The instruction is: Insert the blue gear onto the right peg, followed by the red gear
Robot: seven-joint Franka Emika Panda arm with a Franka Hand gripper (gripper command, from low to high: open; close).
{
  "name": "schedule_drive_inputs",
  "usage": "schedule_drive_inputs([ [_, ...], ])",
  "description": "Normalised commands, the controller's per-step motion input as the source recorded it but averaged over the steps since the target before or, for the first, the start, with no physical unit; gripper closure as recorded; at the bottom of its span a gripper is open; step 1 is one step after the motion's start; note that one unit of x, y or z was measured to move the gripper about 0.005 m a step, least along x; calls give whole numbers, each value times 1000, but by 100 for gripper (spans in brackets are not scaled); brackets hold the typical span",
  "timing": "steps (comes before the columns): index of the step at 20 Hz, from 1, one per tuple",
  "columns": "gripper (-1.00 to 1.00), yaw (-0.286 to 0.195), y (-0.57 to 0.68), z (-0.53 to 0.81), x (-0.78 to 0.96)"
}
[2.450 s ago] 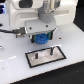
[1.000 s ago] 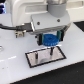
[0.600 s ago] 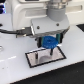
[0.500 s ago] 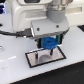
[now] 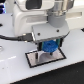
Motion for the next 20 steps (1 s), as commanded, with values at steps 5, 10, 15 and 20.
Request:
schedule_drive_inputs([
  [5, 100, 0, 330, 497, 247],
  [10, 100, 0, 116, 105, 277],
  [15, 100, 0, -29, -18, 368],
  [20, 100, 0, -125, -17, 337],
])
